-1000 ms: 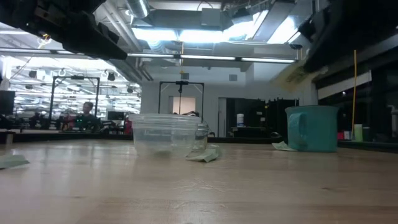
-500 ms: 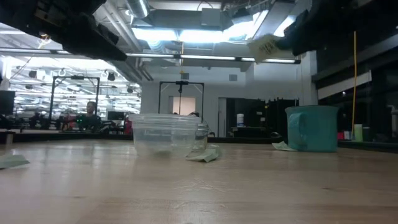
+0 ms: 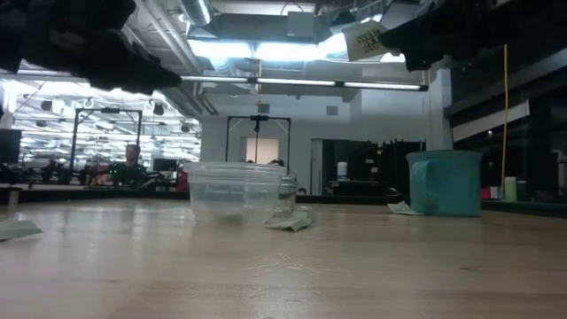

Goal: Pick and place items into bin
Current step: Put the transparent stevia packet into the transparent glass bin

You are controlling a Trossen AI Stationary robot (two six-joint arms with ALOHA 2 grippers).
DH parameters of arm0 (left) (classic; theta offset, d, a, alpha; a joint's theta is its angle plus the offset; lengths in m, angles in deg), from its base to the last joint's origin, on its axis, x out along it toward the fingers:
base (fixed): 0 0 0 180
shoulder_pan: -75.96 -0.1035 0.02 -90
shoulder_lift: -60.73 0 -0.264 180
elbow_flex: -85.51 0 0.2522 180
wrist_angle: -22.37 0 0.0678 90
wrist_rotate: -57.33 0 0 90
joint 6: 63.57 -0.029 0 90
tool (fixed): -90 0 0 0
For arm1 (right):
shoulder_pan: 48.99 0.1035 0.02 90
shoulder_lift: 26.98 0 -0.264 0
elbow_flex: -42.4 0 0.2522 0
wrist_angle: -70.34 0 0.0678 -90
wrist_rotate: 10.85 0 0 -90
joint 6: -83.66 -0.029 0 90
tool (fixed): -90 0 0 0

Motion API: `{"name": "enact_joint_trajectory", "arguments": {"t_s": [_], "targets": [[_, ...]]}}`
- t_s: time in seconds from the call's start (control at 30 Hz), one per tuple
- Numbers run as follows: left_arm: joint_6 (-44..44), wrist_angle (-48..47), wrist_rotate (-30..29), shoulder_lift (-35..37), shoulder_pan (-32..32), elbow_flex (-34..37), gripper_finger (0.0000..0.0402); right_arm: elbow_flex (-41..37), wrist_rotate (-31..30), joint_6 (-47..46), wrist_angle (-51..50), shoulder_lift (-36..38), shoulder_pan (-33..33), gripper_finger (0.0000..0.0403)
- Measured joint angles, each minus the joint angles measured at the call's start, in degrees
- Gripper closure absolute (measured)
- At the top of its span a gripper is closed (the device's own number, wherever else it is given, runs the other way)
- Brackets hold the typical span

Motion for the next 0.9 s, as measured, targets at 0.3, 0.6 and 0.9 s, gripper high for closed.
{"name": "enact_joint_trajectory", "arguments": {"t_s": [0.3, 0.6, 0.9], "targets": [[1.5, 3.5, 0.0, 0.0, -3.6, 1.6, 0.0400, 2.4, 0.0, -2.6, 2.0, -7.8, -6.2, 0.0403], [3.4, 2.3, 0.4, 0.0, -6.4, 1.6, 0.0400, 16.3, 11.8, -0.5, -16.9, -14.6, -17.2, 0.0403], [-1.5, 2.0, 7.5, 0.0, -10.5, 1.6, 0.0400, 34.0, 12.3, 2.4, -40.1, -23.1, -18.7, 0.0403]]}}
